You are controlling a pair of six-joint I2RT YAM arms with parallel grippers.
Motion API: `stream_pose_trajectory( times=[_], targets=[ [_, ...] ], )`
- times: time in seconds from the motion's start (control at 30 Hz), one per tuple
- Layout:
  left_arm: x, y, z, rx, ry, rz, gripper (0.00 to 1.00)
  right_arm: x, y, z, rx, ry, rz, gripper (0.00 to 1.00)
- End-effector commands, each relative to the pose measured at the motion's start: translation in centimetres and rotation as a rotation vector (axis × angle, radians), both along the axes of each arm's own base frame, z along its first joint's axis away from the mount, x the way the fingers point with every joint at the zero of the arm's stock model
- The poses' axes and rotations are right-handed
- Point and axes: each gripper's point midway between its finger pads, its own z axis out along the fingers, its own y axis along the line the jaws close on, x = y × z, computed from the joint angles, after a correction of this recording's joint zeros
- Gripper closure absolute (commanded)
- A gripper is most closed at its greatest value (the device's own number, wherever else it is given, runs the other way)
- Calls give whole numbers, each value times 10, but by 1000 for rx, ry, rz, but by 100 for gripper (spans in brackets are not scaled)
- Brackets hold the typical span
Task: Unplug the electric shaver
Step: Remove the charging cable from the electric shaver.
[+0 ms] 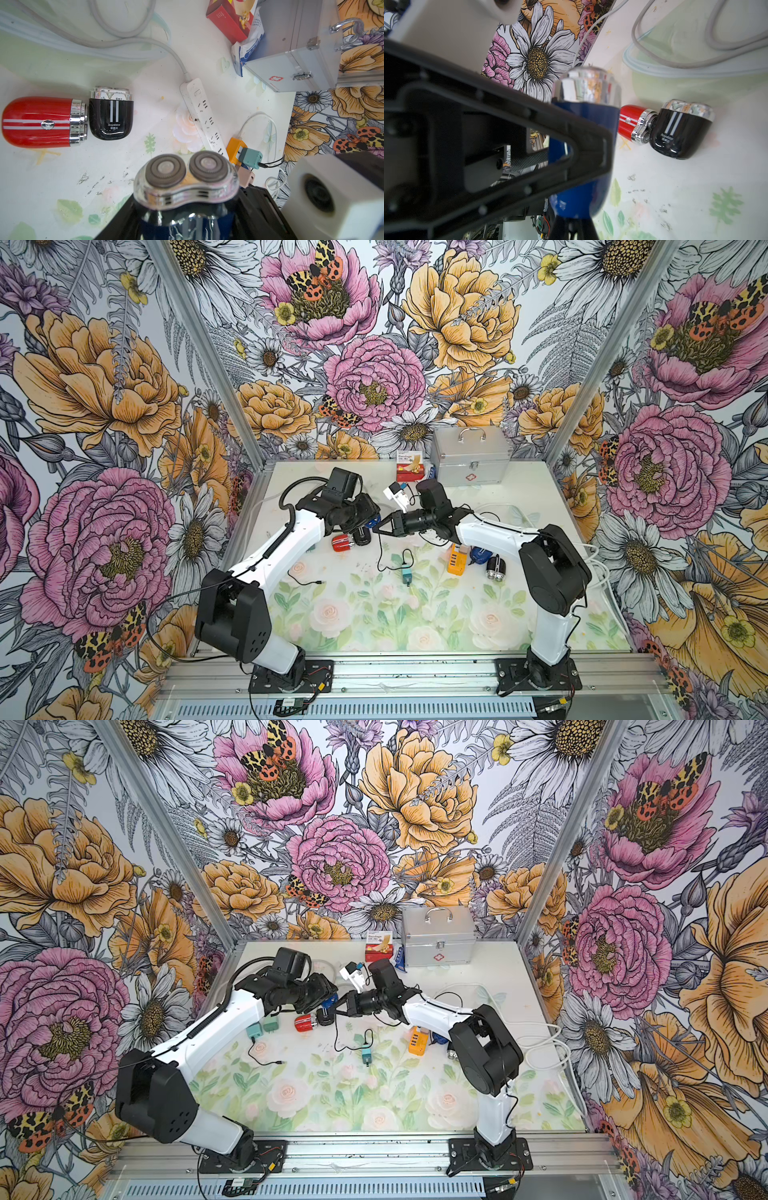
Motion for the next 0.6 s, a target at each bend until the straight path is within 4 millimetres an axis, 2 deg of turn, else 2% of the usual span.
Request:
stream_pose_trajectory(
  times=[0.0, 0.3, 0.57],
  targets=[
    [39, 37, 18, 52, -108, 151, 66, -9, -6, 9, -5, -9, 23, 98],
    [41, 48, 10, 61, -94, 133, 68, -14, -13, 13, 14, 12, 52, 98],
    [47, 45, 0, 66, -71, 114, 69, -18, -15, 7, 16, 51, 75, 99]
  ],
)
